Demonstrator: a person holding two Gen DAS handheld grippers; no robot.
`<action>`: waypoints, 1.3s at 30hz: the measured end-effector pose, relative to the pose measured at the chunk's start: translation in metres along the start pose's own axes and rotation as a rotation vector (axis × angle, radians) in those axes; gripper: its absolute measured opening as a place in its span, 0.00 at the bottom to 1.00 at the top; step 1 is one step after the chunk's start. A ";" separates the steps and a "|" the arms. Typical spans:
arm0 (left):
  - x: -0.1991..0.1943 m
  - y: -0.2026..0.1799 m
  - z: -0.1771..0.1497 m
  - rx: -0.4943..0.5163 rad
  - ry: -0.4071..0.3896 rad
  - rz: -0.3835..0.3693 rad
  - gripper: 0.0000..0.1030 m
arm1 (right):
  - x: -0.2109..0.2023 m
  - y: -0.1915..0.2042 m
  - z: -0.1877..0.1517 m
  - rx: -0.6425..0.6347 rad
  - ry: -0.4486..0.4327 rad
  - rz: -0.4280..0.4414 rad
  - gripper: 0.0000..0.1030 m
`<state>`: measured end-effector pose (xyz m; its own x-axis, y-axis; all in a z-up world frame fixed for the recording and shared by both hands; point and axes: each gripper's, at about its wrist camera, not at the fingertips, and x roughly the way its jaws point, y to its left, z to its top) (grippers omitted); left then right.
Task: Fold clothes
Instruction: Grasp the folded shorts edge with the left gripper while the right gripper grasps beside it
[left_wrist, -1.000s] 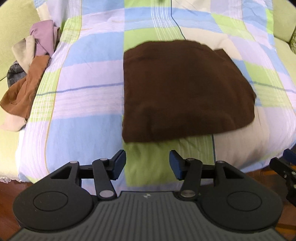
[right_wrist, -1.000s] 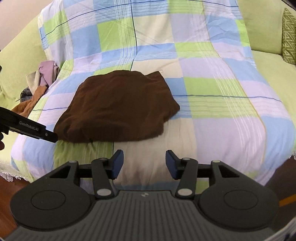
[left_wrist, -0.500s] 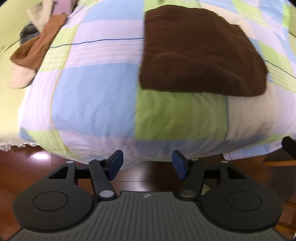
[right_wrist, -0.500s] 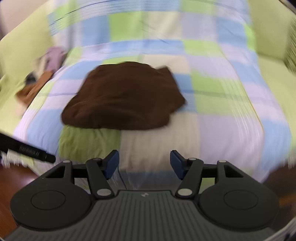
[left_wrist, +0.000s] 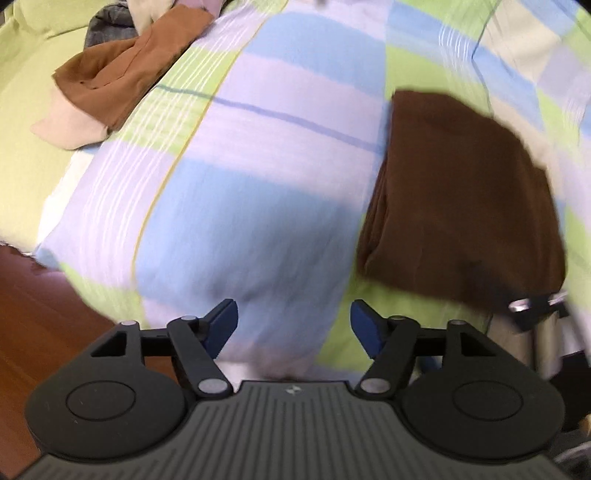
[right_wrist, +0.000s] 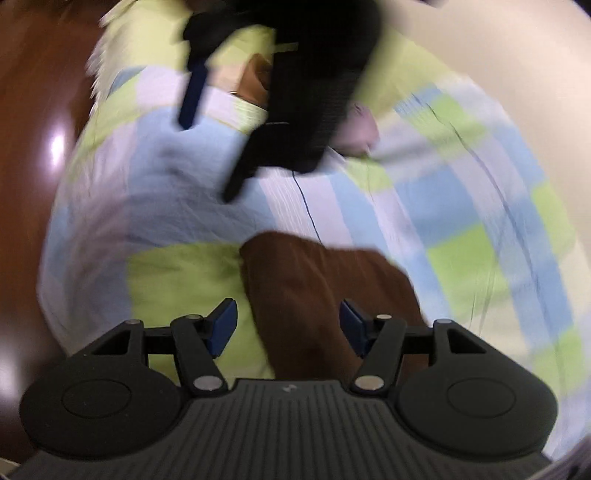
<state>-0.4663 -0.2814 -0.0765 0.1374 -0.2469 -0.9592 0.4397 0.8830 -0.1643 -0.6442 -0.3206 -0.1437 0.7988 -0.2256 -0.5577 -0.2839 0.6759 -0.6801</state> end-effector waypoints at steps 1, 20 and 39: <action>0.003 0.002 0.005 -0.025 0.008 -0.028 0.69 | 0.008 0.004 0.000 -0.026 -0.005 -0.003 0.55; 0.091 -0.016 0.072 -0.309 0.238 -0.521 0.47 | -0.006 -0.040 -0.015 0.096 -0.178 0.026 0.17; 0.108 -0.027 0.070 -0.224 0.271 -0.419 0.42 | 0.035 -0.232 -0.284 1.620 0.106 0.396 0.69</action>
<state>-0.4010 -0.3598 -0.1600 -0.2550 -0.5102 -0.8214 0.2039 0.8020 -0.5614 -0.7009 -0.6846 -0.1407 0.7601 0.1275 -0.6372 0.4134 0.6617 0.6255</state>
